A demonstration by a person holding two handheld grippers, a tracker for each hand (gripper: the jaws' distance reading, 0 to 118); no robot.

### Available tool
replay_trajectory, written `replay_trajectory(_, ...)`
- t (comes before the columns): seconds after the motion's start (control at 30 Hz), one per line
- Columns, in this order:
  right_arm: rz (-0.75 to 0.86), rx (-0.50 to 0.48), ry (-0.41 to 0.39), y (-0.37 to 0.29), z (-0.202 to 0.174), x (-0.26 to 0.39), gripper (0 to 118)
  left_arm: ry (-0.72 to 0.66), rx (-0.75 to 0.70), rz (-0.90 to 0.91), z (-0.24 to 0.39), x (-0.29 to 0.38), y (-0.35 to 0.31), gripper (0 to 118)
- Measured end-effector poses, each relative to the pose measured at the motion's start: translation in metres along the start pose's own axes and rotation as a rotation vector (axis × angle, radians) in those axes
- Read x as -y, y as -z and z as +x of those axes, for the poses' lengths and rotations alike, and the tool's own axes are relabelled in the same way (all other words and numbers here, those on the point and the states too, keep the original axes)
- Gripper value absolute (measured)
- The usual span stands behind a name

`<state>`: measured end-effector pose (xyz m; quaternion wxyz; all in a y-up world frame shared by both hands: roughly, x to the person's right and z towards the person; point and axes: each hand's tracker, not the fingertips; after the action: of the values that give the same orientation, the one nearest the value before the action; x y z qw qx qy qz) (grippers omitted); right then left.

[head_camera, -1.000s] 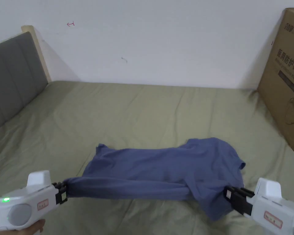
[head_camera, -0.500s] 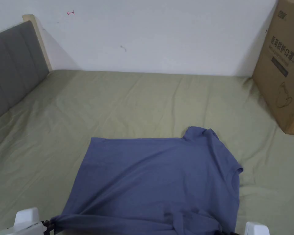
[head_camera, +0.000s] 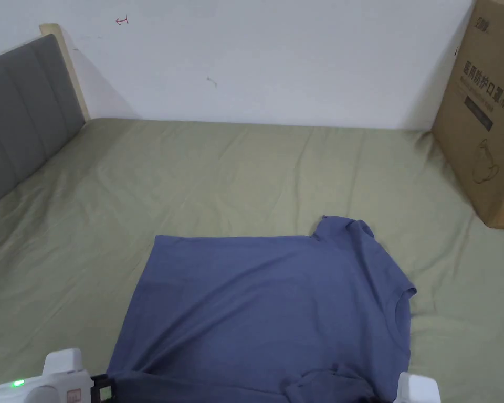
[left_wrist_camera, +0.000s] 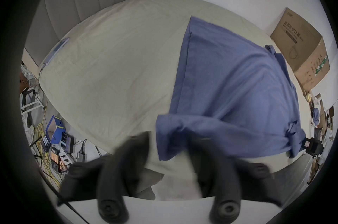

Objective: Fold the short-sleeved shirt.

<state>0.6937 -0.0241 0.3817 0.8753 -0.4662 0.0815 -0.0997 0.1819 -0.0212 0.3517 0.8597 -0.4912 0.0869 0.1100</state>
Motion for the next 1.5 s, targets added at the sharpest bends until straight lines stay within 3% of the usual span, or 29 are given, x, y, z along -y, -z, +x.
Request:
replay_trajectory(0.03, 0.043, -0.003, -0.005, -0.008, -0.002, -0.01, 71, -0.001, 0.009, 0.036, 0.005, -0.006, -0.014, 102)
replay_trajectory(0.1, 0.152, 0.005, -0.012, -0.029, -0.006, -0.035, 88, 0.039, 0.037, 0.134, 0.019, -0.028, -0.036, 107)
replay_trajectory(0.47, 0.661, 0.139, -0.088, -0.14, -0.042, -0.124, 88, 0.146, 0.135, 0.711, 0.084, -0.113, -0.141, 107)
replay_trajectory(0.6, 0.76, 0.224, -0.146, -0.156, -0.053, -0.134, 86, 0.14, 0.118, 0.839, 0.104, -0.118, -0.156, 89)
replay_trajectory(0.67, 0.786, 0.243, -0.153, -0.159, -0.057, -0.135, 78, 0.129, 0.122, 0.856, 0.109, -0.118, -0.155, 75)
replay_trajectory(0.7, 0.794, 0.254, -0.155, -0.16, -0.058, -0.135, 66, 0.13, 0.138, 0.864, 0.11, -0.118, -0.151, 57)
replay_trajectory(0.77, 0.806, 0.266, -0.161, -0.16, -0.059, -0.137, 38, 0.122, 0.16, 0.864, 0.112, -0.119, -0.147, 20)
replay_trajectory(0.8, 0.807, 0.267, -0.164, -0.159, -0.06, -0.137, 17, 0.124, 0.167, 0.86, 0.114, -0.119, -0.144, 5)
replay_trajectory(0.83, 0.808, 0.268, -0.165, -0.159, -0.06, -0.137, 4, 0.136, 0.184, 0.856, 0.116, -0.118, -0.141, 0)
replay_trajectory(1.13, 0.808, 0.254, -0.201, -0.142, -0.057, -0.151, 0, 0.195, 0.185, 0.739, 0.121, -0.127, -0.106, 0)
replay_trajectory(1.5, 0.744, 0.222, -0.207, -0.082, -0.042, -0.207, 0, 0.187, 0.157, 0.433, 0.118, -0.243, 0.011, 0)
